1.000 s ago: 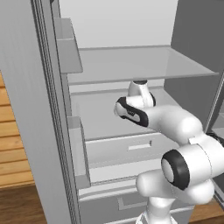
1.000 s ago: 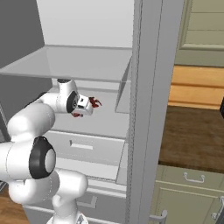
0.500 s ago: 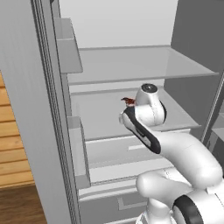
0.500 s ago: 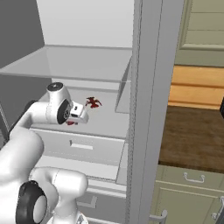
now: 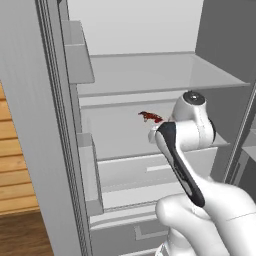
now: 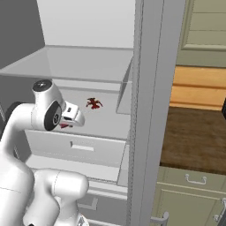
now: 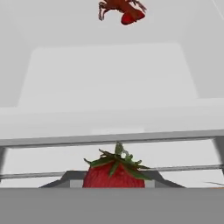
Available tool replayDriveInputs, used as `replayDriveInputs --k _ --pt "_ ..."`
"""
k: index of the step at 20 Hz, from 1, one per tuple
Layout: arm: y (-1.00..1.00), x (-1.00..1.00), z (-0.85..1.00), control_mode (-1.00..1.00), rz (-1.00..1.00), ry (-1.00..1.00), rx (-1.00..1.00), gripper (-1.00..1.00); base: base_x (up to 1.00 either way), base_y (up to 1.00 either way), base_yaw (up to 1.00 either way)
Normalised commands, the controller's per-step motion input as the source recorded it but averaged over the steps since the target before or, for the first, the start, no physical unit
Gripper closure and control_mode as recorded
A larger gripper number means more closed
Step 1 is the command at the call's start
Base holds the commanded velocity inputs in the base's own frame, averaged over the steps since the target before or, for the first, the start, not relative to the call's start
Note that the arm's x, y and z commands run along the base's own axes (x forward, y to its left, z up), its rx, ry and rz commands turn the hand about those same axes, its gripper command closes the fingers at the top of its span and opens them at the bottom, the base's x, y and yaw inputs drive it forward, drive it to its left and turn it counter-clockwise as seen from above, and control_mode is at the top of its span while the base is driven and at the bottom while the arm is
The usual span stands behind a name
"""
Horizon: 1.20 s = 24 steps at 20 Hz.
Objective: Take the strawberry from the fridge and place it on top of the pancake, located on the dining counter.
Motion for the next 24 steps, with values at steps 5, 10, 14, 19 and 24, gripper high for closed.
replayDriveInputs --k 5,10,14,19,24 --pt "-0.34 -0.86 0.54 -1.0 0.0 0.04 -0.01 1.0 0.0 0.0 0.0" --pt "-0.2 -1.0 0.12 -1.0 0.0 -0.02 0.01 1.0 0.0 0.0 0.0" --pt "0.12 -0.6 0.06 -1.0 0.0 0.05 -0.05 1.0 0.0 0.0 0.0" --pt "0.19 -0.07 -0.02 -1.0 0.0 0.05 -0.06 1.0 0.0 0.0 0.0" --pt "0.0 0.0 0.0 -1.0 0.0 0.0 0.0 1.0 0.0 0.0 0.0"
